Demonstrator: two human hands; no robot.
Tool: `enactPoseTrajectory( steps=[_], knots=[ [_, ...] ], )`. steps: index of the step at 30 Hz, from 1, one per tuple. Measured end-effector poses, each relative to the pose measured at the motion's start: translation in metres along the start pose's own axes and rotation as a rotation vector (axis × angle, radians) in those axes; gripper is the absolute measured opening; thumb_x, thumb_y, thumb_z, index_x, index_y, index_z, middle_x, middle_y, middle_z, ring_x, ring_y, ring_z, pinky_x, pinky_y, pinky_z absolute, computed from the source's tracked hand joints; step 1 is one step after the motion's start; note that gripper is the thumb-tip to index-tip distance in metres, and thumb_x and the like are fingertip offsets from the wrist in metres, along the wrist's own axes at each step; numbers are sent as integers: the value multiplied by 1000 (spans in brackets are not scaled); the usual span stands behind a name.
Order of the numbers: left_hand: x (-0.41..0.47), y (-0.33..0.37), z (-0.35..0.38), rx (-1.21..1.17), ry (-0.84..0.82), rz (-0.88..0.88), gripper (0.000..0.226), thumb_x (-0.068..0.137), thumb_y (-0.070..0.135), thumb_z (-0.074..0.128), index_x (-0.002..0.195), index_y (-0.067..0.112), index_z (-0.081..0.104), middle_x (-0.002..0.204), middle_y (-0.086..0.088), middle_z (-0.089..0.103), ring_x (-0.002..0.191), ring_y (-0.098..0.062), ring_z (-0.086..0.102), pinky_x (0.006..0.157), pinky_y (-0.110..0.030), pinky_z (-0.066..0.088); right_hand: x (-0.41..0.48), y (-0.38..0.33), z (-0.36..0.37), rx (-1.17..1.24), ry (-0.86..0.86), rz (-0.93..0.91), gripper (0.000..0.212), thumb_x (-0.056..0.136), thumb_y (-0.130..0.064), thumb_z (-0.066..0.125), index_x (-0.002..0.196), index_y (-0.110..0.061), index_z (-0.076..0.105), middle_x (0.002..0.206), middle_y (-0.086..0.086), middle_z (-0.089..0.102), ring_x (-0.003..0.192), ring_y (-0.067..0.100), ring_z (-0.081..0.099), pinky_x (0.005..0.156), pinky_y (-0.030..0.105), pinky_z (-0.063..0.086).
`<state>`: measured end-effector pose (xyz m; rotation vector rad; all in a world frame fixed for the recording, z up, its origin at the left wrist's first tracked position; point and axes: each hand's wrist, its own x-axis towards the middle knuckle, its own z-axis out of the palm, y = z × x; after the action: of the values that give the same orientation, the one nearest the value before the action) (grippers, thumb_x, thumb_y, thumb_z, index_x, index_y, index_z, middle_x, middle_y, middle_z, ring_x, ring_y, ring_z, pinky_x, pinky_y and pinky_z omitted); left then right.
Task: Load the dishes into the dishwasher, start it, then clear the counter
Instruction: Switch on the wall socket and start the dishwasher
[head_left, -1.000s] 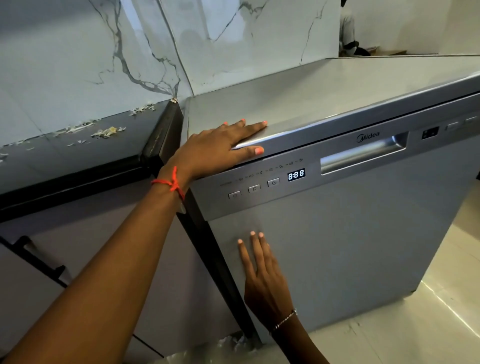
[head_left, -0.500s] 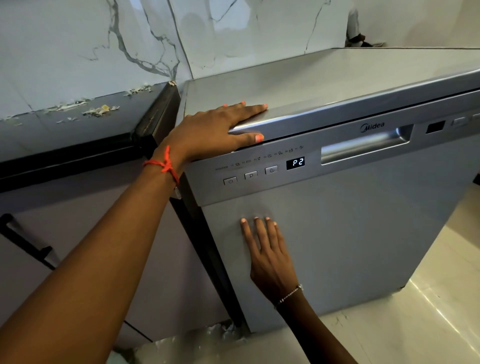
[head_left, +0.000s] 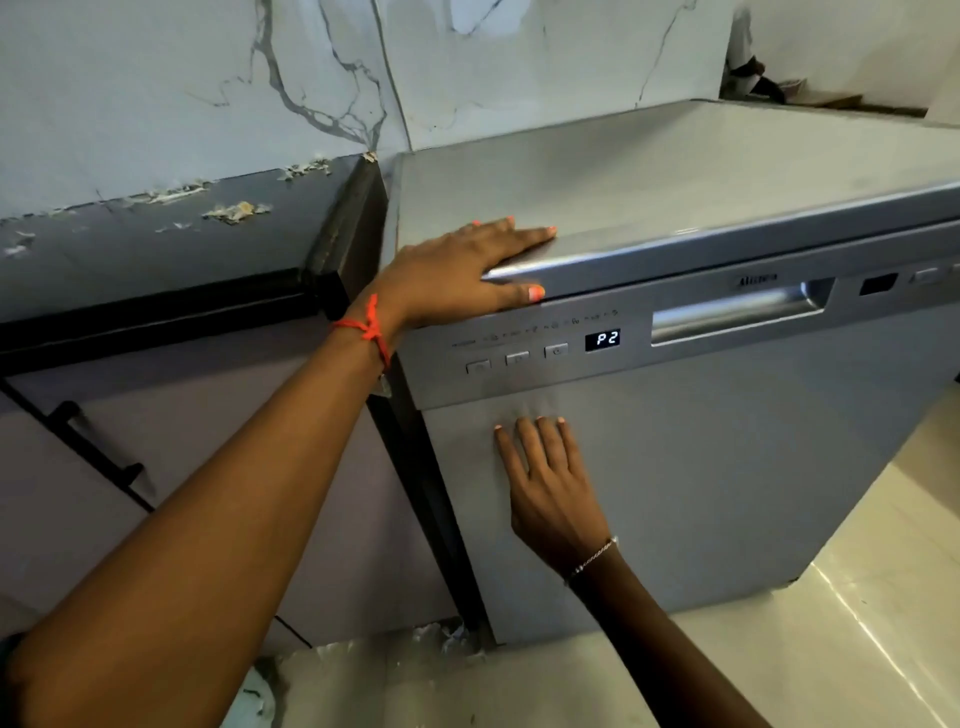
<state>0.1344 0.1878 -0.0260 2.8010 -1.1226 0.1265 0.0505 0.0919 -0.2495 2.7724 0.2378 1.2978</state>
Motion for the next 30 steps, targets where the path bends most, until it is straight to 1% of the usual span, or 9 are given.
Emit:
enactPoseTrajectory(
  steps=[5, 8, 11, 15, 18, 21, 25, 27, 30],
  knots=[
    [4, -3, -9, -45, -149, 31, 92, 66, 68, 46, 146, 33, 15, 156, -11, 11, 144, -28, 7, 117, -41, 8, 64, 21, -58, -33, -11, -81, 33, 68, -16, 40, 97, -6, 54, 100, 15, 62, 96, 31, 41, 90, 46, 33],
    [-6, 11, -22, -51, -243, -59, 82, 85, 48, 54, 148, 24, 7, 156, -12, 1, 144, -29, -1, 117, -34, 3, 99, 31, -100, -30, -7, -166, 24, 69, -19, 39, 84, -8, 54, 87, 14, 62, 85, 29, 41, 81, 41, 32],
    [-34, 29, -45, -342, -283, -134, 61, 96, 28, 48, 147, 13, 19, 155, -10, 12, 143, -26, 10, 113, -28, 11, 135, 43, -146, -48, -61, -319, 26, 71, -21, 38, 75, -9, 61, 73, 10, 62, 74, 28, 52, 73, 38, 32],
    [-77, 22, -103, -527, -163, -212, 42, 93, 12, 53, 134, 5, 46, 139, -9, 48, 128, -17, 43, 94, -11, 28, 195, 49, -217, -58, -90, -464, 31, 72, -25, 37, 63, -11, 63, 65, 8, 60, 64, 27, 59, 75, 38, 32],
    [-100, 13, -161, -559, -30, -225, 29, 90, 10, 56, 117, 2, 61, 117, -10, 64, 105, -12, 59, 92, -17, 40, 253, 43, -267, -128, -70, -584, 34, 71, -28, 35, 58, -13, 63, 61, 6, 59, 63, 25, 59, 78, 40, 31],
    [-118, 1, -222, -563, 82, -229, 21, 87, 7, 59, 105, 2, 67, 94, -9, 71, 81, -10, 65, 86, -24, 50, 310, 28, -313, -136, 3, -632, 23, 66, -32, 48, 55, -15, 60, 57, 3, 58, 58, 22, 57, 76, 38, 31],
    [-139, -10, -285, -471, 163, -244, 20, 86, 1, 54, 101, 1, 68, 91, -13, 71, 63, 4, 61, 70, -11, 48, 365, 6, -361, -51, -39, -543, 22, 65, -34, 55, 54, -16, 58, 56, 2, 58, 54, 20, 58, 63, 27, 46],
    [-151, -12, -307, -425, 196, -267, 21, 87, 4, 56, 104, 3, 68, 94, -11, 71, 71, 1, 62, 69, -6, 45, 380, -5, -377, 70, -74, -405, 33, 73, -33, 39, 58, -14, 61, 57, 3, 61, 55, 21, 61, 60, 25, 48],
    [-173, -20, -324, -346, 209, -322, 23, 89, 11, 56, 109, 8, 67, 103, -8, 69, 92, -13, 63, 84, -20, 46, 391, -24, -390, 281, -191, -245, 40, 83, -30, 34, 85, -7, 66, 83, 11, 68, 80, 28, 64, 75, 33, 47]
  ],
)
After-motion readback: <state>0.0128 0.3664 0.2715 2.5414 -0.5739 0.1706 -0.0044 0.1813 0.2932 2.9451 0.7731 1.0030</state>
